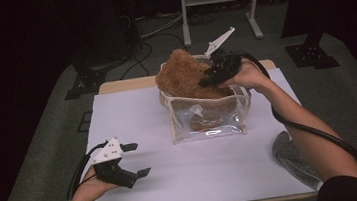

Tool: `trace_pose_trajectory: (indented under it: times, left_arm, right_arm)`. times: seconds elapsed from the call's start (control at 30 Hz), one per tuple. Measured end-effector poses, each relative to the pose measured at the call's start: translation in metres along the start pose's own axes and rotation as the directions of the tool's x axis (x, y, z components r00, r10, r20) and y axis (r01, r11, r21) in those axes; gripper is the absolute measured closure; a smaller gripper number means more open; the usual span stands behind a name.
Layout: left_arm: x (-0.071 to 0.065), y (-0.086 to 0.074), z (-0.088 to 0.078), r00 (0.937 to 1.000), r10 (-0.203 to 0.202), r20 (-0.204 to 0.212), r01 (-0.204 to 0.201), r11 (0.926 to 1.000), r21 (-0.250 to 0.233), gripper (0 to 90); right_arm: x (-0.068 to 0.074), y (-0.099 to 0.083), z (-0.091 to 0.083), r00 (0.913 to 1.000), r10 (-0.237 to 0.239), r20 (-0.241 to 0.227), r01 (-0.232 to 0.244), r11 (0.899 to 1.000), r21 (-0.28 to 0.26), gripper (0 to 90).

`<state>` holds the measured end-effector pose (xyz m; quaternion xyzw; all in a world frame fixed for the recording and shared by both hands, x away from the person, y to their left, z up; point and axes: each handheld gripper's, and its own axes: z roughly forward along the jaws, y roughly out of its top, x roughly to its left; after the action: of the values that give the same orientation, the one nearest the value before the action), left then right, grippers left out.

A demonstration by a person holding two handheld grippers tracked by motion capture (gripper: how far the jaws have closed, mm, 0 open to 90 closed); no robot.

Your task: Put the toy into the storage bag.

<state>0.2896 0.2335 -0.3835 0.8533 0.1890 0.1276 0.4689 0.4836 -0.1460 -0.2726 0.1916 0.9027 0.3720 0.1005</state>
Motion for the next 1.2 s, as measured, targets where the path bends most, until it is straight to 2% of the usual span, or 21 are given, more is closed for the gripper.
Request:
trace_pose_trajectory:
  times: [0.17, 0.3, 0.37, 0.43, 0.5, 0.57, 0.67, 0.73, 0.83, 0.9, 0.97, 1.03, 1.2]
  left_arm:
    - [0.0, 0.0, 0.0, 1.0, 0.0, -0.001, 0.0, 1.0, -0.001, 8.7]
    - [-0.001, 0.0, 0.001, 1.0, -0.005, 0.0, 0.005, 1.0, -0.005, 8.6]
    - [-0.001, 0.0, 0.0, 1.0, -0.003, 0.001, 0.003, 1.0, -0.002, 8.6]
    - [0.0, 0.0, 0.0, 1.0, 0.001, 0.001, -0.001, 1.0, -0.001, 8.7]
    - [0.0, 0.0, 0.0, 1.0, -0.001, 0.001, 0.001, 1.0, -0.002, 8.6]
    - [0.0, 0.0, 0.0, 1.0, -0.003, 0.001, 0.003, 1.0, -0.004, 8.6]
    - [0.0, 0.001, -0.001, 1.0, 0.002, 0.001, -0.002, 1.0, -0.005, 8.6]
    - [0.0, 0.001, -0.001, 1.0, 0.003, 0.001, -0.003, 1.0, -0.007, 8.6]
    - [0.0, 0.001, -0.002, 1.0, 0.001, 0.001, -0.001, 1.0, -0.007, 8.6]
    - [0.0, 0.0, -0.002, 1.0, 0.001, 0.002, -0.001, 1.0, -0.007, 8.6]
    - [0.0, 0.0, -0.002, 1.0, 0.003, 0.002, -0.003, 1.0, -0.008, 8.6]
    - [-0.001, 0.001, -0.002, 1.0, 0.001, 0.002, -0.001, 0.9999, -0.013, 8.7]
    - [0.0, 0.001, -0.001, 1.0, 0.004, 0.004, -0.004, 1.0, -0.006, 8.6]
  right_arm:
    - [-0.001, 0.004, -0.006, 0.9998, 0.019, 0.002, -0.019, 0.999, -0.05, 49.9]
    - [0.001, 0.012, -0.008, 0.9997, 0.021, 0.009, -0.02, 0.998, -0.066, 49.0]
    - [0.003, 0.014, -0.003, 0.9999, 0.009, 0.012, -0.008, 0.999, -0.043, 51.4]
    - [0.007, 0.015, 0.005, 0.9995, -0.018, 0.027, 0.017, 1.0, 0.012, 54.5]
    - [0.01, 0.014, 0.012, 0.9988, -0.034, 0.036, 0.033, 0.999, 0.026, 54.7]
    - [0.011, 0.016, 0.012, 0.9985, -0.035, 0.041, 0.036, 0.999, -0.006, 54.6]
    - [0.008, 0.025, 0.006, 0.9996, -0.001, 0.027, 0.003, 0.996, -0.085, 53.5]
    - [0.008, 0.031, 0.005, 0.9996, 0.001, 0.03, 0.002, 0.995, -0.104, 53.2]
    - [0.008, 0.035, 0.01, 0.9994, -0.006, 0.035, 0.009, 0.996, -0.084, 54.5]
    - [0.008, 0.033, 0.016, 0.9991, 0.001, 0.042, 0.002, 0.998, -0.069, 60.2]
    - [0.008, 0.027, 0.023, 0.9974, -0.014, 0.071, 0.014, 1.0, -0.004, 67.0]
    - [0.008, 0.018, 0.03, 0.996, -0.024, 0.086, 0.02, 0.999, 0.047, 70.0]
    - [0.008, 0.009, 0.031, 0.997, -0.016, 0.075, 0.01, 0.997, 0.083, 76.0]
